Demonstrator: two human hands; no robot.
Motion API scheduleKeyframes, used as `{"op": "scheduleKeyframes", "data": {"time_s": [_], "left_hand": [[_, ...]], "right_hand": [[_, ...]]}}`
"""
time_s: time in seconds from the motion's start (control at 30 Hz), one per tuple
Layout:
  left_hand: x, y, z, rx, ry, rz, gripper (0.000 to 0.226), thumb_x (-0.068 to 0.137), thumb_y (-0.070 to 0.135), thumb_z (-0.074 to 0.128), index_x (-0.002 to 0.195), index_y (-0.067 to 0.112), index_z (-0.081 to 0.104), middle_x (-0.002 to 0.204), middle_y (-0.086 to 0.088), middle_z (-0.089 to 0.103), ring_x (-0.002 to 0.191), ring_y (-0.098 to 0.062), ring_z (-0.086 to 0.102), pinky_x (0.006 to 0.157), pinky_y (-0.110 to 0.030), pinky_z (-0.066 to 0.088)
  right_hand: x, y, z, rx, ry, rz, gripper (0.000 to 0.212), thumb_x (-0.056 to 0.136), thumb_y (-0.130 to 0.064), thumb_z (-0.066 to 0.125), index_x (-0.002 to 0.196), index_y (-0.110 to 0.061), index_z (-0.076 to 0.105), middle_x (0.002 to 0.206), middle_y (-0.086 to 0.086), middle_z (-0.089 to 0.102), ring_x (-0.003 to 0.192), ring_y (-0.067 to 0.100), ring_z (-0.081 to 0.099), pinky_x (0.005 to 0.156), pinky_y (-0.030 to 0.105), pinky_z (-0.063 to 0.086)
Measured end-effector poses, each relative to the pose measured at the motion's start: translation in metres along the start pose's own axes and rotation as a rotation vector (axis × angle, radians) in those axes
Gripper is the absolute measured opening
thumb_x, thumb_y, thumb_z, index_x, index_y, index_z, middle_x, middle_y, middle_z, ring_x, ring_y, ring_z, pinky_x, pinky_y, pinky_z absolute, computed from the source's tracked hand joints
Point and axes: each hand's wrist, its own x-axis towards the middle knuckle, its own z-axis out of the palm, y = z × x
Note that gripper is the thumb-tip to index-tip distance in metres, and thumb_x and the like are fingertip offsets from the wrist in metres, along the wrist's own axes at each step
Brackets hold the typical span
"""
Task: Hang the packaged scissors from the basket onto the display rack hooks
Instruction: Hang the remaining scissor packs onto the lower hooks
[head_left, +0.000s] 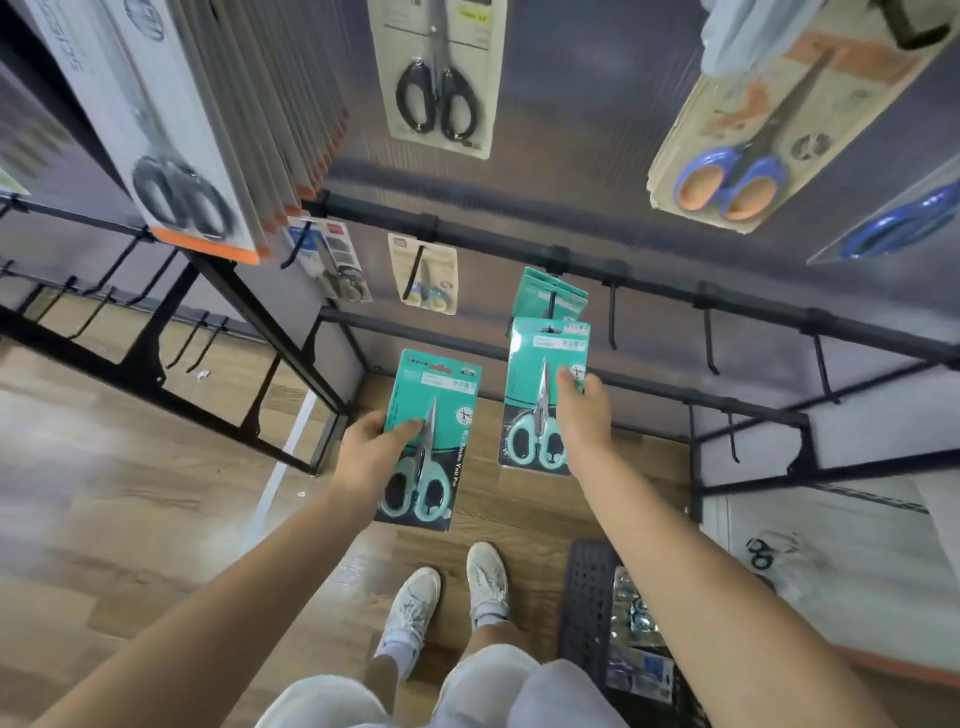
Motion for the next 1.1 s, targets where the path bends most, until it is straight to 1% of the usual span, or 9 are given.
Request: {"op": "scheduleKeyframes", "data": {"time_s": [0.23, 0.3, 0.4, 0.53, 0.63, 0.83, 1.0, 1.07, 1.1], "left_hand": [[0.007, 0.005, 0.005, 0.026, 0.025, -0.019, 0.015, 0.089, 0.027, 0.063, 0.101, 0.019, 0.057, 0.095, -0.008, 0.070, 0.083, -0.029, 0.068, 0.076, -0.043, 0.055], [0.009, 0.007, 0.006, 0.041, 0.031, -0.019, 0.015, 0.090, 0.028, 0.063, 0.100, 0.019, 0.057, 0.095, -0.008, 0.070, 0.084, -0.029, 0.068, 0.076, -0.043, 0.055], [0.010, 0.006, 0.006, 0.056, 0.042, -0.020, 0.017, 0.090, 0.028, 0.063, 0.101, 0.018, 0.056, 0.095, -0.007, 0.069, 0.085, -0.029, 0.068, 0.075, -0.041, 0.055], [0.013, 0.006, 0.002, 0.059, 0.039, -0.013, 0.016, 0.090, 0.027, 0.062, 0.102, 0.018, 0.057, 0.093, -0.006, 0.069, 0.082, -0.028, 0.067, 0.071, -0.039, 0.054], [0.015, 0.005, -0.001, 0.053, 0.050, -0.008, 0.016, 0.090, 0.026, 0.062, 0.102, 0.017, 0.058, 0.089, -0.005, 0.069, 0.076, -0.026, 0.067, 0.064, -0.035, 0.052], [0.014, 0.011, -0.004, 0.036, 0.046, -0.006, 0.020, 0.090, 0.027, 0.062, 0.107, 0.016, 0.058, 0.090, -0.004, 0.070, 0.072, -0.023, 0.068, 0.058, -0.031, 0.051], [0.013, 0.013, -0.005, 0.024, 0.023, -0.012, 0.015, 0.091, 0.026, 0.061, 0.102, 0.017, 0.058, 0.086, -0.004, 0.070, 0.067, -0.021, 0.068, 0.057, -0.030, 0.051], [0.013, 0.014, -0.004, 0.030, 0.019, -0.006, 0.013, 0.091, 0.026, 0.061, 0.100, 0.017, 0.058, 0.085, -0.004, 0.070, 0.066, -0.021, 0.068, 0.057, -0.030, 0.051], [0.012, 0.014, -0.003, 0.032, 0.018, -0.002, 0.012, 0.091, 0.025, 0.061, 0.099, 0.017, 0.058, 0.085, -0.004, 0.070, 0.066, -0.021, 0.068, 0.056, -0.030, 0.051]], "right_hand": [[0.017, 0.007, 0.003, -0.104, -0.003, -0.029, 0.023, 0.101, -0.032, 0.039, 0.099, -0.011, 0.046, 0.105, 0.002, 0.061, 0.085, 0.016, 0.062, 0.051, 0.021, 0.041], [0.020, 0.010, 0.004, -0.127, 0.016, -0.043, 0.024, 0.101, -0.032, 0.038, 0.098, -0.010, 0.045, 0.107, 0.004, 0.061, 0.083, 0.016, 0.061, 0.054, 0.025, 0.046], [0.026, 0.018, 0.006, -0.163, 0.033, -0.040, 0.025, 0.100, -0.036, 0.038, 0.098, -0.012, 0.045, 0.112, 0.008, 0.063, 0.090, 0.023, 0.065, 0.068, 0.037, 0.053], [0.035, 0.015, 0.008, -0.134, 0.019, -0.045, 0.024, 0.101, -0.034, 0.037, 0.099, -0.012, 0.043, 0.111, 0.007, 0.061, 0.086, 0.016, 0.063, 0.055, 0.022, 0.046], [0.045, 0.011, 0.011, -0.120, 0.003, -0.026, 0.024, 0.101, -0.035, 0.037, 0.104, -0.012, 0.042, 0.112, 0.004, 0.059, 0.082, 0.012, 0.061, 0.049, 0.017, 0.041], [0.068, -0.002, 0.018, -0.114, 0.005, -0.010, 0.029, 0.100, -0.038, 0.037, 0.111, -0.012, 0.044, 0.118, 0.007, 0.061, 0.089, 0.017, 0.065, 0.048, 0.017, 0.041], [0.079, -0.005, 0.021, -0.187, 0.009, -0.034, 0.026, 0.101, -0.039, 0.033, 0.105, -0.014, 0.041, 0.113, 0.007, 0.060, 0.080, 0.014, 0.061, 0.049, 0.018, 0.039], [0.078, -0.005, 0.020, -0.223, 0.005, -0.038, 0.030, 0.101, -0.038, 0.032, 0.109, -0.012, 0.044, 0.111, 0.007, 0.059, 0.081, 0.017, 0.062, 0.053, 0.021, 0.043], [0.077, -0.003, 0.019, -0.243, 0.011, -0.039, 0.034, 0.101, -0.038, 0.033, 0.113, -0.009, 0.046, 0.115, 0.009, 0.059, 0.089, 0.021, 0.063, 0.061, 0.026, 0.047]]}}
